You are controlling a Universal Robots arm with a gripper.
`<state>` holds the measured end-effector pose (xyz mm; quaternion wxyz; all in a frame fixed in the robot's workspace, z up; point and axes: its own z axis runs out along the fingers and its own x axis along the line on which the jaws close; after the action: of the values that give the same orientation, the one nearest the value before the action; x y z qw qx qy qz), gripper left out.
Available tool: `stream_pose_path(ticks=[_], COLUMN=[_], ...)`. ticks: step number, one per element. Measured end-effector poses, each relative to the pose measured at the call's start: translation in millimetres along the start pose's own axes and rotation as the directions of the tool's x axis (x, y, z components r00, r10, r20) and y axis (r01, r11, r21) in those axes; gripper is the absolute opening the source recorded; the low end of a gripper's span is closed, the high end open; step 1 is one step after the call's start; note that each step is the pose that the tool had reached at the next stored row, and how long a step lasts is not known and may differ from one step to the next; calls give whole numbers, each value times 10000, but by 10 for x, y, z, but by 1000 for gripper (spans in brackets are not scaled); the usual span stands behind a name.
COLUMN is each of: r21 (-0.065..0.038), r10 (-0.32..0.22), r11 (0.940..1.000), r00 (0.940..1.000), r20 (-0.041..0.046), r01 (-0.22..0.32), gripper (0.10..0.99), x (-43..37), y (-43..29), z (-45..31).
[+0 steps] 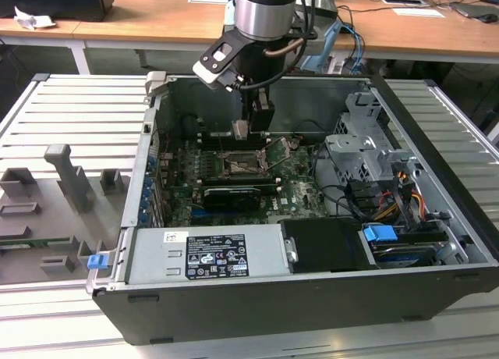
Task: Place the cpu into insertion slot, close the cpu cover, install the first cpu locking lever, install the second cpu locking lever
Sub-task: 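Place the cpu into insertion slot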
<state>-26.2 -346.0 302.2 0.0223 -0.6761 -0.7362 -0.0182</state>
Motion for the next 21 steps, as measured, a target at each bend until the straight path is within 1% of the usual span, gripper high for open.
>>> stream_pose_path(ticks=[5, 6, 9, 12, 13, 14, 17, 20, 21], r21=[-3, -8, -33, -36, -36, -36, -33, -33, -33], r10=[51, 125, 589, 627, 626, 626, 588, 573, 573], r11=[10000, 9999, 9983, 9980, 9980, 9980, 9983, 9984, 9984], r00=[10000, 9999, 9983, 9980, 9980, 9980, 9983, 9984, 9984], r20=[0, 0, -3, -2, -2, -3, -2, -2, -2], r01=[-51, -125, -589, -627, -626, -626, -588, -573, -573], gripper=[541, 541, 541, 541, 541, 541, 541, 541, 541], x=[-3, -3, -5, -8, -9, -9, -6, 14, 13], y=[1, 1, 0, -1, 0, 0, 1, 6, 6], z=[46, 56, 91, 136, 181, 199, 302, 402, 413])
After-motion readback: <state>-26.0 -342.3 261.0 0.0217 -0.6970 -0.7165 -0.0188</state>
